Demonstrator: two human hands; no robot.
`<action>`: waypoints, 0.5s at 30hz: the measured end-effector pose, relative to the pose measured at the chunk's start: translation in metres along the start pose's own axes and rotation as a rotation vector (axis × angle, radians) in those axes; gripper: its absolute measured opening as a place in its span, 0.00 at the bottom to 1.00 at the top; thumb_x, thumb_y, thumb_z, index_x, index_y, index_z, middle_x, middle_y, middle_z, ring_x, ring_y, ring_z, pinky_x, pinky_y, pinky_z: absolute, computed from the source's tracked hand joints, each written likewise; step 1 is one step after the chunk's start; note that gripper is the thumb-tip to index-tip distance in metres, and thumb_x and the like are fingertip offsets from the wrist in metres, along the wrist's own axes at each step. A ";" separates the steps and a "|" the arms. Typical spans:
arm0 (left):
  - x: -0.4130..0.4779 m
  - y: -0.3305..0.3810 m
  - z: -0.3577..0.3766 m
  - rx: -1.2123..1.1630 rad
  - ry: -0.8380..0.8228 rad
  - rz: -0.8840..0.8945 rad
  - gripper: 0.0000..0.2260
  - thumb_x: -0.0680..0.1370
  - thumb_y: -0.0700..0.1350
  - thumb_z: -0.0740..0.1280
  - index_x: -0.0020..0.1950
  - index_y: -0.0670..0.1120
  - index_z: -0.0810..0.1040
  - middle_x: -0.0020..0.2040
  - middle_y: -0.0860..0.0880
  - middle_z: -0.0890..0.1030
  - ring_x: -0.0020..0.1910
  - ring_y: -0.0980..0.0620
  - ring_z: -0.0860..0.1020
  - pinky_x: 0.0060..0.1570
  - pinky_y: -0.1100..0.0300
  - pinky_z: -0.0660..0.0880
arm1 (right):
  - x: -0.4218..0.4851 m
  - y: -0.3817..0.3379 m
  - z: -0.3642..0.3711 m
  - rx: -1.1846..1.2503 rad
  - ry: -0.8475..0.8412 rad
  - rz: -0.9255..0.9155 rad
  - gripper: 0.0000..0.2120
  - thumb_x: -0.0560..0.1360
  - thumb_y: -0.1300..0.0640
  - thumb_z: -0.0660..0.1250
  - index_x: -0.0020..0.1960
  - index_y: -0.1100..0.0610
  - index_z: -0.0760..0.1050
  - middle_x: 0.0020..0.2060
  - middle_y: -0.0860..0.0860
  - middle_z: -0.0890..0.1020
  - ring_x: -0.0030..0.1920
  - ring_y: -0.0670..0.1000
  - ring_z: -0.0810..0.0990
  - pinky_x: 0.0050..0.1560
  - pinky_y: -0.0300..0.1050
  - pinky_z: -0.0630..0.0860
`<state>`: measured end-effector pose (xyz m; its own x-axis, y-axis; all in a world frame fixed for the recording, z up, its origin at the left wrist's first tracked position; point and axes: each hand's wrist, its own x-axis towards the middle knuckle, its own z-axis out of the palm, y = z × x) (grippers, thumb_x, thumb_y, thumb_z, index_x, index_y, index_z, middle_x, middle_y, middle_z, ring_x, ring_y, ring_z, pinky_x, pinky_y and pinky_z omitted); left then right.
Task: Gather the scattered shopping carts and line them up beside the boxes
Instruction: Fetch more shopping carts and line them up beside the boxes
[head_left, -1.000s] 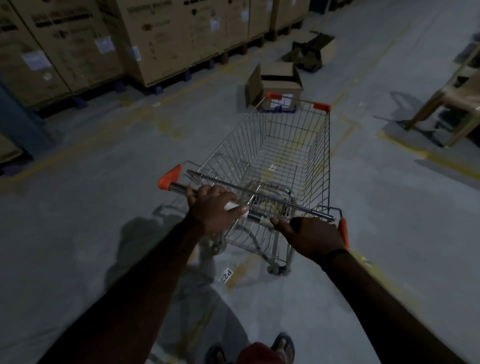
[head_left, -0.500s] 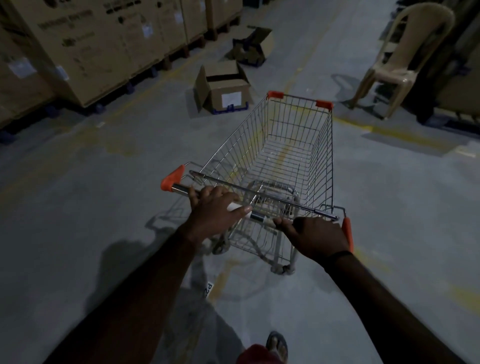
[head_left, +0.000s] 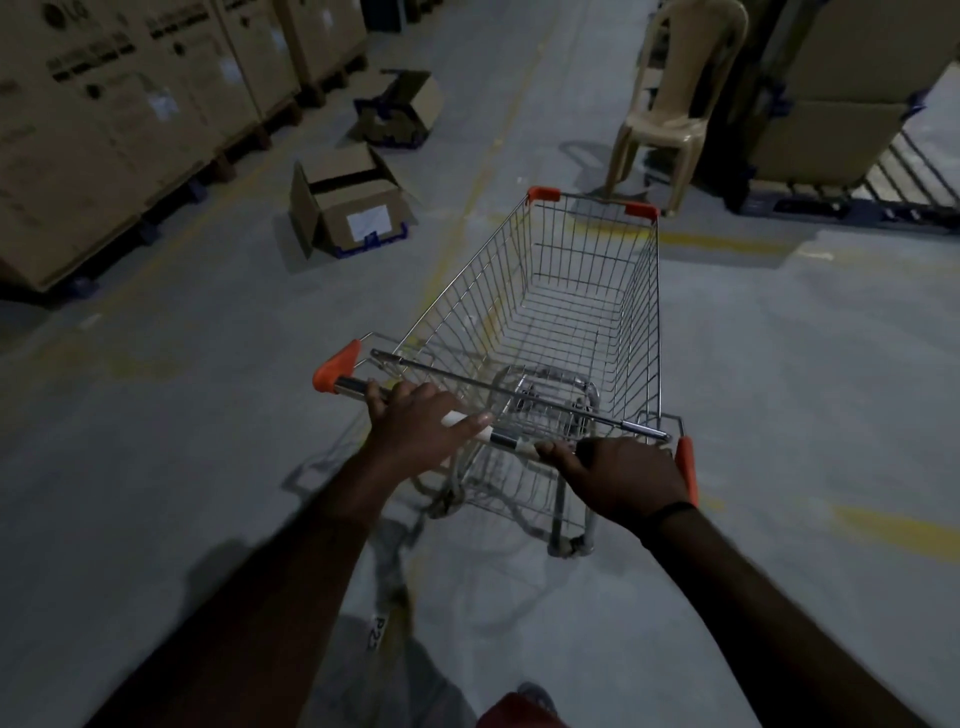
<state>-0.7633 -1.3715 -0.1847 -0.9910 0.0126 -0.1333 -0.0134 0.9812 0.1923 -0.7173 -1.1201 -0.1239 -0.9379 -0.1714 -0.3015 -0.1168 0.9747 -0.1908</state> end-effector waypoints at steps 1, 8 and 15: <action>0.008 0.008 0.000 0.005 -0.019 -0.002 0.24 0.77 0.74 0.50 0.53 0.60 0.77 0.63 0.54 0.76 0.70 0.46 0.66 0.72 0.32 0.46 | 0.004 0.009 0.000 0.015 -0.011 0.005 0.33 0.79 0.28 0.46 0.53 0.50 0.80 0.51 0.51 0.84 0.56 0.55 0.82 0.63 0.58 0.69; 0.055 0.064 0.000 0.074 -0.108 0.073 0.31 0.75 0.76 0.47 0.57 0.58 0.78 0.64 0.53 0.76 0.71 0.44 0.66 0.71 0.32 0.48 | 0.026 0.066 -0.005 0.043 0.028 0.038 0.34 0.78 0.27 0.46 0.49 0.51 0.80 0.46 0.52 0.84 0.53 0.55 0.83 0.56 0.56 0.72; 0.111 0.120 -0.004 0.149 -0.116 0.304 0.42 0.65 0.82 0.39 0.50 0.56 0.80 0.56 0.53 0.80 0.63 0.45 0.73 0.67 0.41 0.58 | 0.052 0.127 -0.012 0.121 0.001 0.146 0.35 0.76 0.24 0.45 0.39 0.51 0.75 0.41 0.51 0.83 0.48 0.55 0.82 0.57 0.53 0.75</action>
<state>-0.8756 -1.2526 -0.1728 -0.9247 0.3219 -0.2030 0.3081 0.9464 0.0971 -0.7842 -1.0035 -0.1529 -0.9424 -0.0287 -0.3331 0.0612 0.9647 -0.2562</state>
